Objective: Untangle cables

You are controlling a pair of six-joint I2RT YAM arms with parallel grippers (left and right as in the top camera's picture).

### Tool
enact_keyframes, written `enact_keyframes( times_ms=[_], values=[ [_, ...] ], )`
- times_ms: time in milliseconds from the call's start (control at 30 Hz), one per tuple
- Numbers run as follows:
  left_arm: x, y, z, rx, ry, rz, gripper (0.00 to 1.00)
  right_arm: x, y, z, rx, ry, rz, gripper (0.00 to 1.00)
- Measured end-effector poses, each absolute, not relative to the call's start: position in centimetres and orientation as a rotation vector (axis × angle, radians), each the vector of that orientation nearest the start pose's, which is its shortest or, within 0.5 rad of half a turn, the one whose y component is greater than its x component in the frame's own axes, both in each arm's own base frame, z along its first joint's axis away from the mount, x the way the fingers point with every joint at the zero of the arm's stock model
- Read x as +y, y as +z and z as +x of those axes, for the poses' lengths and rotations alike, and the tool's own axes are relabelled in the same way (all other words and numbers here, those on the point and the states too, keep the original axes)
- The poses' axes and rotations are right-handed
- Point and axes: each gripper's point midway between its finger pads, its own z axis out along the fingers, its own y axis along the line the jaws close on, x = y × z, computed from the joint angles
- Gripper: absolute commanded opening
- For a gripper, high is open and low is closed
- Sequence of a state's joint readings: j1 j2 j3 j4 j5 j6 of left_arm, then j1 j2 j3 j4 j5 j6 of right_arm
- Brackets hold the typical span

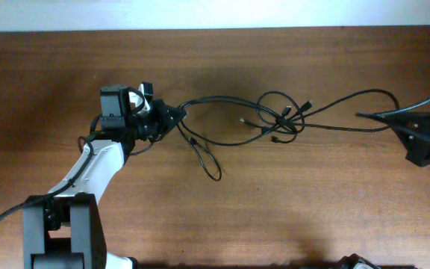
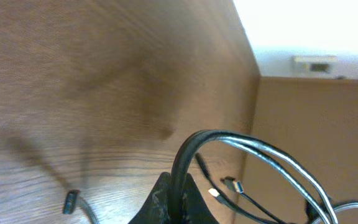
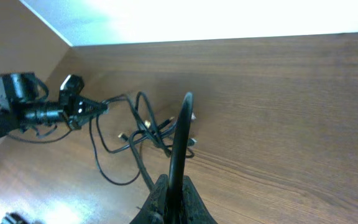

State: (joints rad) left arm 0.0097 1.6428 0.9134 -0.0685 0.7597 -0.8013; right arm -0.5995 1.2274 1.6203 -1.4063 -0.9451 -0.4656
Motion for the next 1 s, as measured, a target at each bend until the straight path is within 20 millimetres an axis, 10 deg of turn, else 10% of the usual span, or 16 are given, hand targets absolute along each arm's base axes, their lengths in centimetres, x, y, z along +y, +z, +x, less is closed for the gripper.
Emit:
enact_keyframes(
  times_ms=[233,400,467,667,1000],
  values=[
    [-7.2,8.1,39.8,2.444,-0.969,-0.834,0.08,-3.8,36.3,26.4,2.143,0.573,-0.066,0.04],
    [-6.4,8.2,40.2,2.425,-0.954,-0.811,0.75,-4.0,36.3,26.3,2.145,0.574,-0.056,0.04],
    [-8.0,10.9,41.5,2.336,-1.080,-0.560,0.99,-3.7,36.3,26.2,2.141,0.590,-0.057,0.04],
    [-15.7,19.3,40.1,2.005,-1.396,0.234,0.99,-0.8,36.8,25.2,2.115,0.731,-0.143,0.04],
    [-26.2,21.4,34.0,1.816,-1.507,0.751,0.99,11.1,37.1,22.5,2.057,1.021,-0.703,0.04]
  ],
)
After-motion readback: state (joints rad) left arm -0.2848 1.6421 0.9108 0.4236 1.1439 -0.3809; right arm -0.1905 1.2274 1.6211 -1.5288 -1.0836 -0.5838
